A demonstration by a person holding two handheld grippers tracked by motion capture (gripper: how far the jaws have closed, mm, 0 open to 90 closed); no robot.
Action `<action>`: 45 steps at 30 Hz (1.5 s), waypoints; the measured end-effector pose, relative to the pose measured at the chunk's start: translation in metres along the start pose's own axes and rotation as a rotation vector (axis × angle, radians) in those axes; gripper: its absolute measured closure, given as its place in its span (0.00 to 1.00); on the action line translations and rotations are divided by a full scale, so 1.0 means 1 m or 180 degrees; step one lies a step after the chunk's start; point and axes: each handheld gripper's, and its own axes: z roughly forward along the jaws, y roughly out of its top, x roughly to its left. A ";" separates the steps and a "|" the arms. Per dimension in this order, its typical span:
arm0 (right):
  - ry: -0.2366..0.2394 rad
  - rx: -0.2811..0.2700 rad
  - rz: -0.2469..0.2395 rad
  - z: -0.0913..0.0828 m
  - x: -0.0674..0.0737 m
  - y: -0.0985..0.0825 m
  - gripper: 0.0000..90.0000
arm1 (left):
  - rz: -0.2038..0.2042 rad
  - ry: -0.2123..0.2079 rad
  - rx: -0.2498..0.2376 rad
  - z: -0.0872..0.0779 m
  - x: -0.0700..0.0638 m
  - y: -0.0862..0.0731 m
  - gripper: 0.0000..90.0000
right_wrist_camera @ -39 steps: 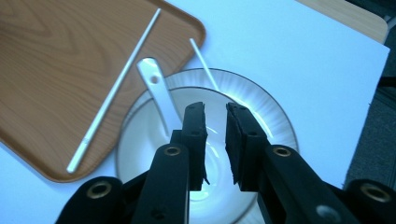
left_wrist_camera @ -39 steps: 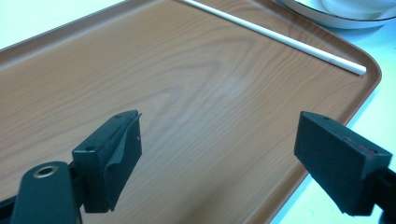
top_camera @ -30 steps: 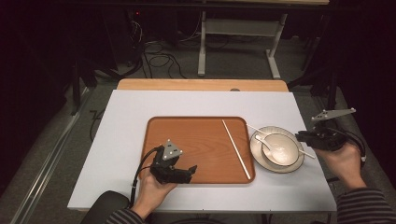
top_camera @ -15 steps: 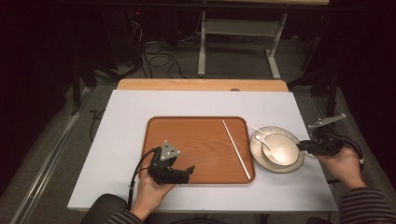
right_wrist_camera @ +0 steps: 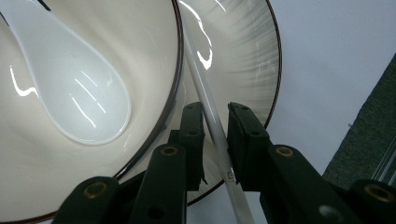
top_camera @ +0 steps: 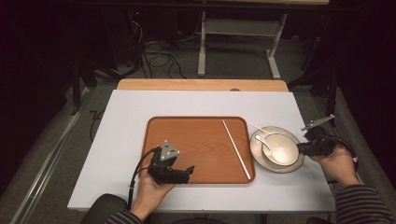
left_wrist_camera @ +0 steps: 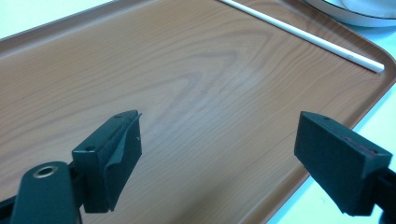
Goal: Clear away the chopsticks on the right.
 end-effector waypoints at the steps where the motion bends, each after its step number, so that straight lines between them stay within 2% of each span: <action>1: 0.0000 0.0013 -0.0006 0.001 0.000 0.001 0.87 | 0.0000 0.0000 0.0000 0.000 0.000 0.000 0.17; 5: -0.0012 0.0036 -0.0017 0.002 0.000 0.002 0.93 | 0.0004 -0.0005 -0.0002 0.000 0.000 0.000 0.17; 12: -0.0027 0.0025 0.0018 0.002 0.000 0.001 0.95 | 0.0012 -0.0011 0.0000 0.000 0.000 0.000 0.17; 15: -0.0046 -0.0036 0.0033 0.001 0.001 0.000 0.95 | 0.0021 -0.0022 0.0000 0.000 0.000 0.000 0.17; 19: -0.0095 -0.0131 0.0090 -0.010 0.005 -0.002 0.96 | 0.0026 -0.0047 0.0001 0.001 0.000 0.002 0.17; 20: -0.0140 -0.0215 0.0103 -0.021 0.008 -0.002 0.96 | 0.0037 -0.0055 0.0004 0.001 0.000 0.002 0.17; 23: -0.0172 -0.0301 0.0130 -0.031 0.012 -0.002 0.96 | 0.0058 -0.0084 0.0000 0.003 -0.001 0.004 0.17; 24: -0.0219 -0.0397 0.0128 -0.045 0.020 -0.001 0.96 | 0.0088 -0.0109 0.0011 0.005 -0.002 0.005 0.17; 26: -0.0229 -0.0427 0.0123 -0.049 0.024 0.000 0.96 | 0.0101 -0.0124 0.0016 0.006 -0.003 0.006 0.17; 28: -0.0235 -0.0502 0.0091 -0.060 0.034 0.002 0.96 | 0.0113 -0.0146 0.0008 0.008 -0.004 0.007 0.17; 30: -0.0246 -0.0550 0.0015 -0.068 0.048 0.005 0.96 | 0.0125 -0.0167 0.0010 0.010 -0.004 0.009 0.17; 33: -0.0199 -0.0603 -0.0111 -0.079 0.078 0.012 0.96 | 0.0170 -0.0198 0.0016 0.012 -0.006 0.012 0.17; 34: -0.0216 -0.0586 -0.0131 -0.081 0.085 0.014 0.96 | 0.0186 -0.0204 0.0017 0.013 -0.007 0.012 0.17; 35: -0.0216 -0.0586 -0.0131 -0.081 0.085 0.014 0.96 | 0.0186 -0.0204 0.0017 0.013 -0.007 0.012 0.17; 36: -0.0197 -0.0564 -0.0176 -0.082 0.099 0.017 0.96 | 0.0189 -0.0216 0.0019 0.013 -0.007 0.013 0.17; 37: -0.0197 -0.0564 -0.0176 -0.082 0.099 0.017 0.96 | 0.0189 -0.0216 0.0019 0.013 -0.007 0.013 0.17; 40: -0.0099 -0.0542 -0.0181 -0.080 0.115 0.021 0.96 | 0.0202 -0.0222 0.0027 0.015 -0.007 0.014 0.17; 41: -0.0051 -0.0503 -0.0191 -0.075 0.126 0.024 0.95 | 0.0206 -0.0226 0.0025 0.015 -0.007 0.015 0.17; 44: 0.0007 -0.0469 -0.0201 -0.067 0.139 0.028 0.95 | 0.0194 -0.0227 0.0014 0.014 -0.007 0.016 0.17; 45: 0.0007 -0.0469 -0.0201 -0.067 0.139 0.028 0.95 | 0.0194 -0.0227 0.0014 0.014 -0.007 0.016 0.17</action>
